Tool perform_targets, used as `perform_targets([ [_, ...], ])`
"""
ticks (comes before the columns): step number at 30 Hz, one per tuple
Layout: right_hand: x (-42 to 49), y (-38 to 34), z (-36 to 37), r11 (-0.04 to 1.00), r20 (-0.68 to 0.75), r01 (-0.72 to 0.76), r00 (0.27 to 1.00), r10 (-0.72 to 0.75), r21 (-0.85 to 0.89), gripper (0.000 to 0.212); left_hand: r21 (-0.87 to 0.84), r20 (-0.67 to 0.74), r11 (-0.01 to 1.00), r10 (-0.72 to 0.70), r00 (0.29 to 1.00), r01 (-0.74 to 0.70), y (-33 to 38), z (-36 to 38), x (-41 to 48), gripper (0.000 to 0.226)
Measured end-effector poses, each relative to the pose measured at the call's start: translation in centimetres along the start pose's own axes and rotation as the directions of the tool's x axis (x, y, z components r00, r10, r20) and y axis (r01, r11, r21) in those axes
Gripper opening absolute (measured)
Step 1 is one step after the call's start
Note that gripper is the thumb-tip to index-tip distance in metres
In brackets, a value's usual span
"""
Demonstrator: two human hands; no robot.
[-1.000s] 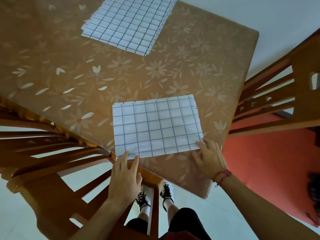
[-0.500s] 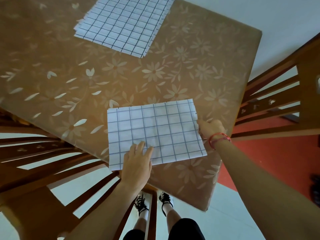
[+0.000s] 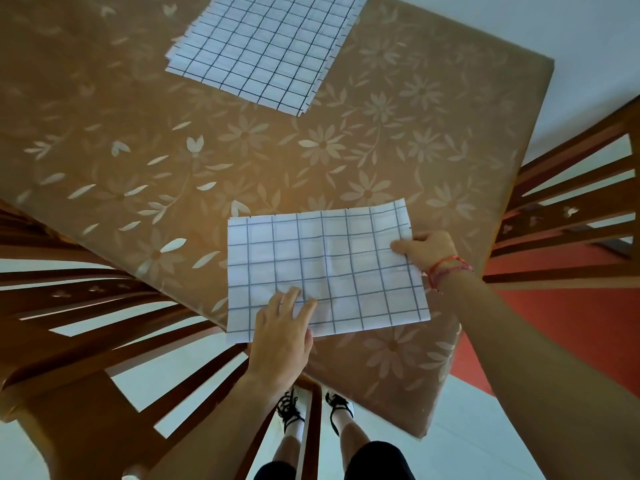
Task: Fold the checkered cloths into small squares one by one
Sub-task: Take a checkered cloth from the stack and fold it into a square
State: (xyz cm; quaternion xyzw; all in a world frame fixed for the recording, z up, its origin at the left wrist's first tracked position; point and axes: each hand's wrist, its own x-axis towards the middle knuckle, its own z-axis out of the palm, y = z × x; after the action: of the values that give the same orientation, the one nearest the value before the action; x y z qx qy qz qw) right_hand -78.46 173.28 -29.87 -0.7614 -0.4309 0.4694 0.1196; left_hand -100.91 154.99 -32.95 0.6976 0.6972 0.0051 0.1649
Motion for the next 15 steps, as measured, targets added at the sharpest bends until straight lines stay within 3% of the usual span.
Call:
perform_targets([
  [3,-0.4,0.5,-0.2,0.999,-0.067,0.001,0.998,0.001,0.034,0.024,-0.019,-0.007,1.000,0.012,1.000,-0.012,-0.4,-0.6,0.7,0.056],
  [5,-1.2,1.0,-0.7,0.992,-0.136,-0.003,0.991,0.021,0.127,0.031,-0.044,-0.013,0.998,0.039,0.999,-0.040,-0.4,-1.3,1.4,0.063],
  [7,-2.3,1.5,-1.1,0.969,-0.199,-0.033,0.976,0.084,0.246,0.037,-0.054,-0.029,0.996,0.070,0.997,-0.072,0.1,-2.0,2.1,0.071],
  [10,-3.8,2.5,-1.8,0.921,-0.255,-0.114,0.942,0.219,0.372,0.028,-0.042,-0.038,0.991,0.128,0.991,-0.130,1.7,-2.3,2.6,0.083],
  [12,-4.9,3.2,-2.1,0.890,-0.218,-0.153,0.939,0.267,0.429,0.027,-0.055,-0.028,0.984,0.167,0.986,-0.168,2.8,-2.1,2.9,0.089],
  [13,-5.7,3.4,-2.2,0.864,-0.189,-0.170,0.938,0.289,0.475,0.037,-0.056,-0.029,0.982,0.181,0.983,-0.183,3.2,-1.9,3.1,0.091],
  [15,-7.3,3.7,-2.0,0.724,-0.097,-0.195,0.935,0.340,0.662,0.045,-0.046,-0.029,0.977,0.206,0.978,-0.207,3.7,-1.3,3.3,0.092],
])
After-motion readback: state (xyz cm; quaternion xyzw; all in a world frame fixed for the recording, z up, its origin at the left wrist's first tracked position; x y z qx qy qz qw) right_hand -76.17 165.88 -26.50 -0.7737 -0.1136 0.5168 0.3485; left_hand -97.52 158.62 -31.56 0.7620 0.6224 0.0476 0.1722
